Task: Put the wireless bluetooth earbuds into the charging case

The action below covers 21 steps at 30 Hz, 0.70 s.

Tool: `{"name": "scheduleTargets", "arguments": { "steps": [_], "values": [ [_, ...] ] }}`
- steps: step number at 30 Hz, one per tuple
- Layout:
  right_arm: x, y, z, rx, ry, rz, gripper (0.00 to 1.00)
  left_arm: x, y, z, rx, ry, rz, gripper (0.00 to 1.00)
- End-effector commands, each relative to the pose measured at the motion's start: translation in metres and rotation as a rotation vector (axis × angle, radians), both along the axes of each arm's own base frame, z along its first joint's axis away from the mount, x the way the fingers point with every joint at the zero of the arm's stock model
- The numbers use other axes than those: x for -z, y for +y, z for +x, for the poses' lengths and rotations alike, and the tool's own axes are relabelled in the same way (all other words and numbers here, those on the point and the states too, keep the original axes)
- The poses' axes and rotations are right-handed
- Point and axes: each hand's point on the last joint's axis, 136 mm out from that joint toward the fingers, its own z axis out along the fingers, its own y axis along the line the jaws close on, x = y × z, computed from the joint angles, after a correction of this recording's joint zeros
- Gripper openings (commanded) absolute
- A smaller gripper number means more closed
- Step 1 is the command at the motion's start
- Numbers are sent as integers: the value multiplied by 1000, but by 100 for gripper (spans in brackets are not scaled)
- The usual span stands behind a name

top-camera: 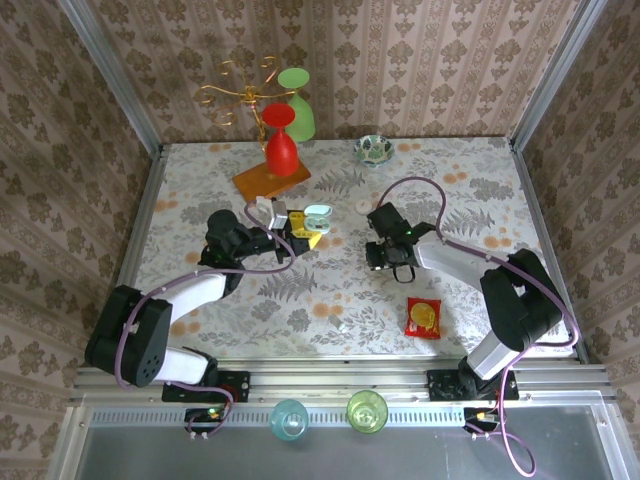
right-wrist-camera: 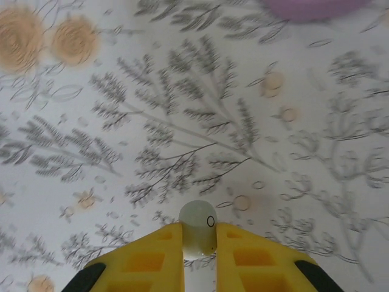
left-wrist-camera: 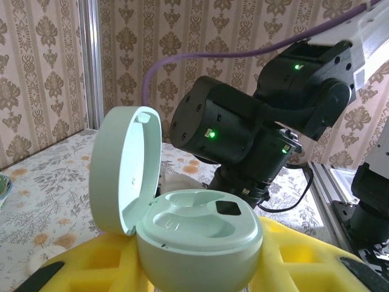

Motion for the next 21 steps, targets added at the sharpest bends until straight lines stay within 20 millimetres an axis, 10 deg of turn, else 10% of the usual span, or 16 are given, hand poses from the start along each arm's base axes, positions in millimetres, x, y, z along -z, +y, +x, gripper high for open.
{"name": "scheduleTargets", "arguments": {
  "steps": [1,21],
  "values": [
    [-3,-34,-3,180,-10,-185,15,-12,-2,-3,26,-43,-22,23],
    [-17,-26,1,200,-50,-293,13,-12,-3,-2,36,-41,-32,23]
  ]
}}
